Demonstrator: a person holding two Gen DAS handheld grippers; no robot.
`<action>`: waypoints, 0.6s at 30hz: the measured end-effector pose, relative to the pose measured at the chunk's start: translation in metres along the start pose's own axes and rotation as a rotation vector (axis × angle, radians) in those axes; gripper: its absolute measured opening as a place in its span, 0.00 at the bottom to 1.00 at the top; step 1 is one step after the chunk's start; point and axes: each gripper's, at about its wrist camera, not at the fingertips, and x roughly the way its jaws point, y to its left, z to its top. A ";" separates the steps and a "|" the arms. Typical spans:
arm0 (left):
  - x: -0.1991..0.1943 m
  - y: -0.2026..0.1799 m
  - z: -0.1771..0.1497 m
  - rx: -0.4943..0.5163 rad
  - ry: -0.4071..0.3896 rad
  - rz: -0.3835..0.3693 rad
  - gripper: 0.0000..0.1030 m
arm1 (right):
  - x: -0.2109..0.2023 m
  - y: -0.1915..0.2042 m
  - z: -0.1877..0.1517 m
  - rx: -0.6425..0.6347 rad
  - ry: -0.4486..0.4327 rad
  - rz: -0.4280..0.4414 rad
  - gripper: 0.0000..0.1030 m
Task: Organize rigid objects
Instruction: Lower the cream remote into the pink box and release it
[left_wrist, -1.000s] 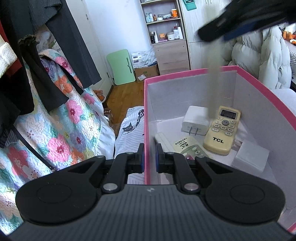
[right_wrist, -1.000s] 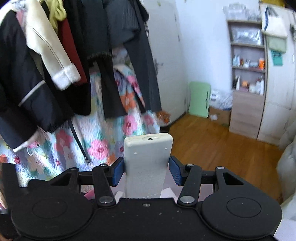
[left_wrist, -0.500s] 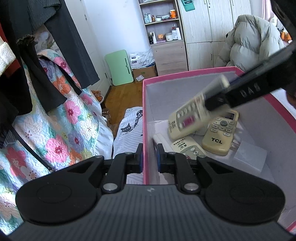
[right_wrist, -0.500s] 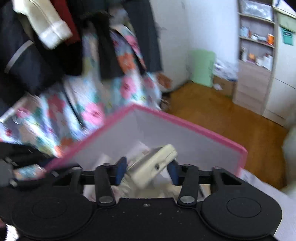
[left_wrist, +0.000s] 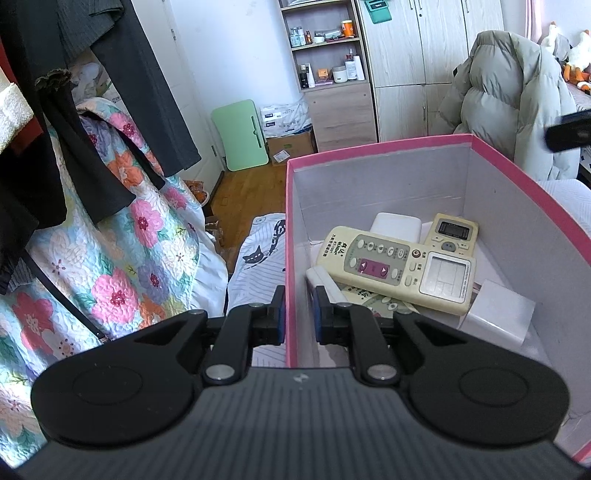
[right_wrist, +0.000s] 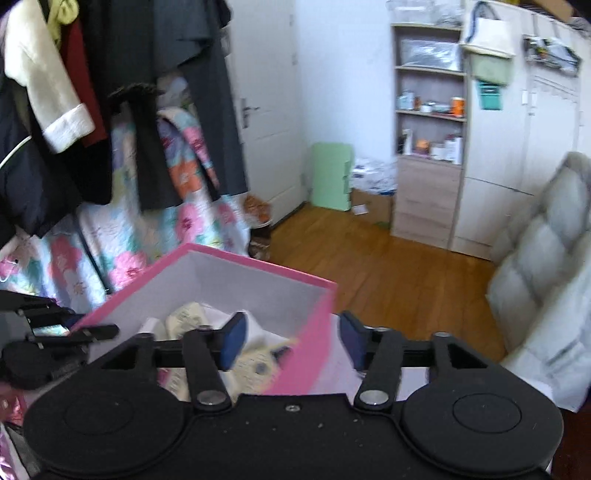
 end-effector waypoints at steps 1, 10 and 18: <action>0.000 0.000 0.000 0.000 0.000 -0.001 0.11 | -0.007 -0.007 -0.007 -0.012 -0.019 -0.024 0.74; -0.001 0.001 0.000 -0.007 -0.001 0.000 0.12 | 0.008 -0.056 -0.064 0.012 0.172 -0.069 0.74; -0.001 0.003 0.000 -0.006 -0.003 -0.002 0.11 | 0.028 -0.042 -0.080 -0.083 0.199 -0.009 0.49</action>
